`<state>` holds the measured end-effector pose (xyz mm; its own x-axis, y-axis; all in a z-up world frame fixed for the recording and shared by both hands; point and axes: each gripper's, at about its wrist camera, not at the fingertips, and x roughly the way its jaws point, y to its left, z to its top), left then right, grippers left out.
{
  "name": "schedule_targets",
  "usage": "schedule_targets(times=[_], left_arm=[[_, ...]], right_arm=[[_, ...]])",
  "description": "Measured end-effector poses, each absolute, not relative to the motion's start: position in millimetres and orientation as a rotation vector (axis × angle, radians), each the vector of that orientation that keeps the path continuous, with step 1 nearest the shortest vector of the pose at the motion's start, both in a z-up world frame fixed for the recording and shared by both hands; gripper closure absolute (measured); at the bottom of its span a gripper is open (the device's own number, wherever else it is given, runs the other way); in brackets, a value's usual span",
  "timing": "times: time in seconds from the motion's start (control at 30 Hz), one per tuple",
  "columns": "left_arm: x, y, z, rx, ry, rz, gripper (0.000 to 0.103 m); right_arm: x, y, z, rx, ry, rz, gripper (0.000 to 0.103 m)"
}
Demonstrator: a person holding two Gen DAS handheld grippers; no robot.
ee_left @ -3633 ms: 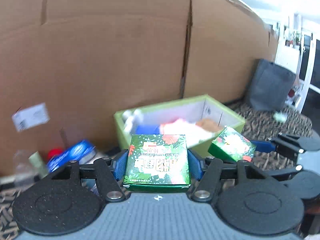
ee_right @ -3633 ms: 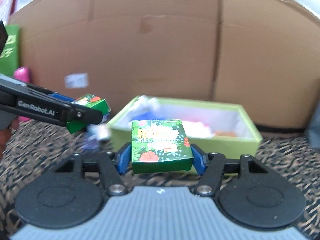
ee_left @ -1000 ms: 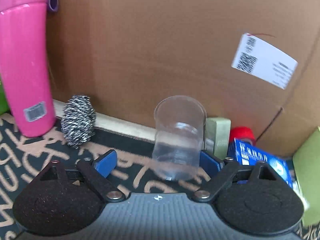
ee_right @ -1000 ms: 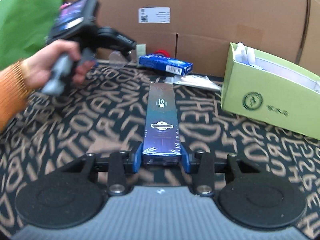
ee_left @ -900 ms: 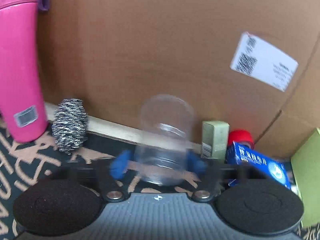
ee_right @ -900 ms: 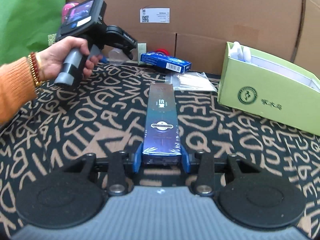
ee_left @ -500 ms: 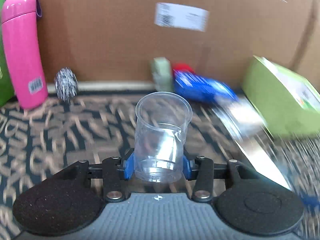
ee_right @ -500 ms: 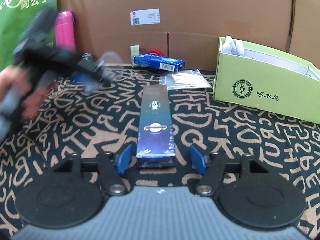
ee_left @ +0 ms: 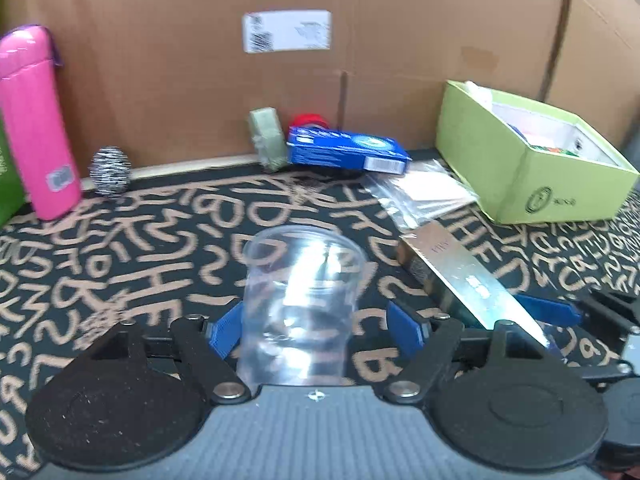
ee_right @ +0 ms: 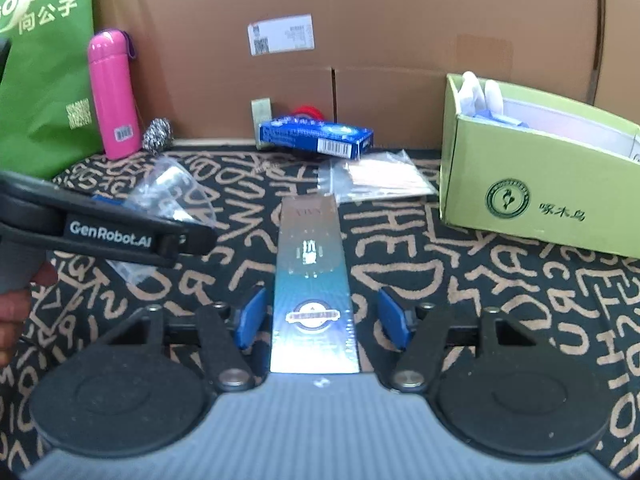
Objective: Organize objects
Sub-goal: 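Grasp the long blue-silver box with the right tool while the left tool grasps the clear cup, then lower the blue-silver box and clear cup into the shoebox and release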
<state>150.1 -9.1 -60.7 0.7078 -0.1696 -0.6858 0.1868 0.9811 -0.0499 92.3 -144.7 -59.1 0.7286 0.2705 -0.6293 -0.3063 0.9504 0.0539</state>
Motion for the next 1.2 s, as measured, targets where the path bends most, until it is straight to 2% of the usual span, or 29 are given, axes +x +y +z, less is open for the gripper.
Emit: schedule_targets(times=[0.03, 0.07, 0.17, 0.2, 0.27, 0.3, 0.53, 0.8, 1.0, 1.2], left_arm=[[153, -10, -62, 0.023, 0.773, -0.197, 0.043], [156, -11, -65, 0.022, 0.79, -0.195, 0.045], [155, -15, -66, 0.051, 0.776, -0.184, 0.043], [155, -15, -66, 0.053, 0.776, -0.182, 0.043], [154, -18, -66, 0.058, 0.775, -0.147, 0.046], [152, -20, -66, 0.068, 0.773, -0.146, 0.046], [144, -32, -59, 0.136, 0.734, -0.112, 0.048], [149, -59, -33, 0.175, 0.659, -0.143, 0.049], [160, -96, -2, 0.205, 0.576, -0.191, 0.049], [194, -149, 27, 0.168, 0.52, -0.253, 0.049]], right_arm=[[93, -143, -60, -0.066, 0.679, 0.315, 0.043], [93, -142, -60, -0.076, 0.678, 0.316, 0.043], [97, -142, -62, -0.092, 0.673, 0.331, 0.043], [97, -143, -62, -0.085, 0.67, 0.334, 0.047], [95, -145, -62, -0.088, 0.66, 0.334, 0.062], [93, -148, -62, -0.078, 0.656, 0.34, 0.064], [73, -185, -53, 0.068, 0.618, 0.363, 0.065], [62, -235, -2, 0.085, 0.471, 0.327, 0.065], [85, -276, 29, 0.048, 0.405, 0.203, 0.065], [139, -318, 36, 0.083, 0.437, 0.084, 0.065]])
